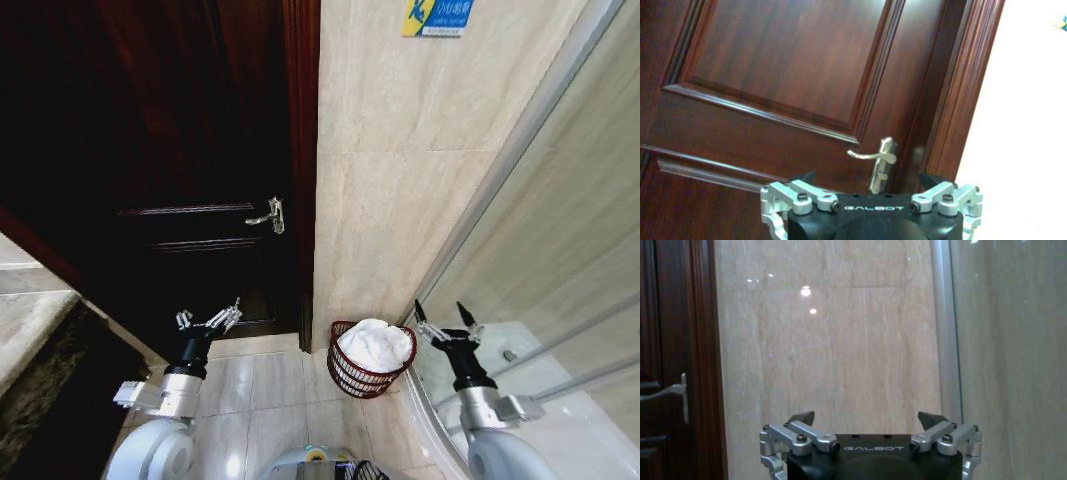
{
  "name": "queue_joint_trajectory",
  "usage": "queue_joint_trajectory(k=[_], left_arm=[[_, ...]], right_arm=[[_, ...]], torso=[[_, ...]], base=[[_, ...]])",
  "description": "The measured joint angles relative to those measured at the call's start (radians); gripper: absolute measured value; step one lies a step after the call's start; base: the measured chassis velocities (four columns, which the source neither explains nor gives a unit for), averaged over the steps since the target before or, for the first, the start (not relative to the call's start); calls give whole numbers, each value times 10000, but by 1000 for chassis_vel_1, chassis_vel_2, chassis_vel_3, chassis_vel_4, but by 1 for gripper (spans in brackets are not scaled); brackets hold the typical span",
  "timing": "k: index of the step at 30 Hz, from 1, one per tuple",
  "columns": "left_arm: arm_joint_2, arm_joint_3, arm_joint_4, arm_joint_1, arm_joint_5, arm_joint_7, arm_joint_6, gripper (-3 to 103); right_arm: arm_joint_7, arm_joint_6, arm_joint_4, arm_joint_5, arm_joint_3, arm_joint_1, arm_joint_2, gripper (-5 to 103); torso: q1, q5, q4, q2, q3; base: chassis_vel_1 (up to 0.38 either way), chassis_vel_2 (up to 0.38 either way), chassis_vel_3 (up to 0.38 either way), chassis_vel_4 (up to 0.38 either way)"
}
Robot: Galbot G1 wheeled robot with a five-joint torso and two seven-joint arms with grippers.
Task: Discard the used towel into the hamper.
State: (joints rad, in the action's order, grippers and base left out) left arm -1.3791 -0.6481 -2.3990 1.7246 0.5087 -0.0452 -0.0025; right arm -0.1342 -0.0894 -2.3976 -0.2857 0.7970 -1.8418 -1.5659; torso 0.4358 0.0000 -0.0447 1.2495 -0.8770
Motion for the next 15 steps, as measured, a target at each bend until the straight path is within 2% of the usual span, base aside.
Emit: queue_joint_trajectory(k=[15], left_arm=[[0, 0, 0, 0, -1, 0, 0, 100]], right_arm=[[15, -29, -729, 189, -309, -179, -233, 100]], torso=[[1, 0, 0, -1, 0]], base=[[0, 0, 0, 0]])
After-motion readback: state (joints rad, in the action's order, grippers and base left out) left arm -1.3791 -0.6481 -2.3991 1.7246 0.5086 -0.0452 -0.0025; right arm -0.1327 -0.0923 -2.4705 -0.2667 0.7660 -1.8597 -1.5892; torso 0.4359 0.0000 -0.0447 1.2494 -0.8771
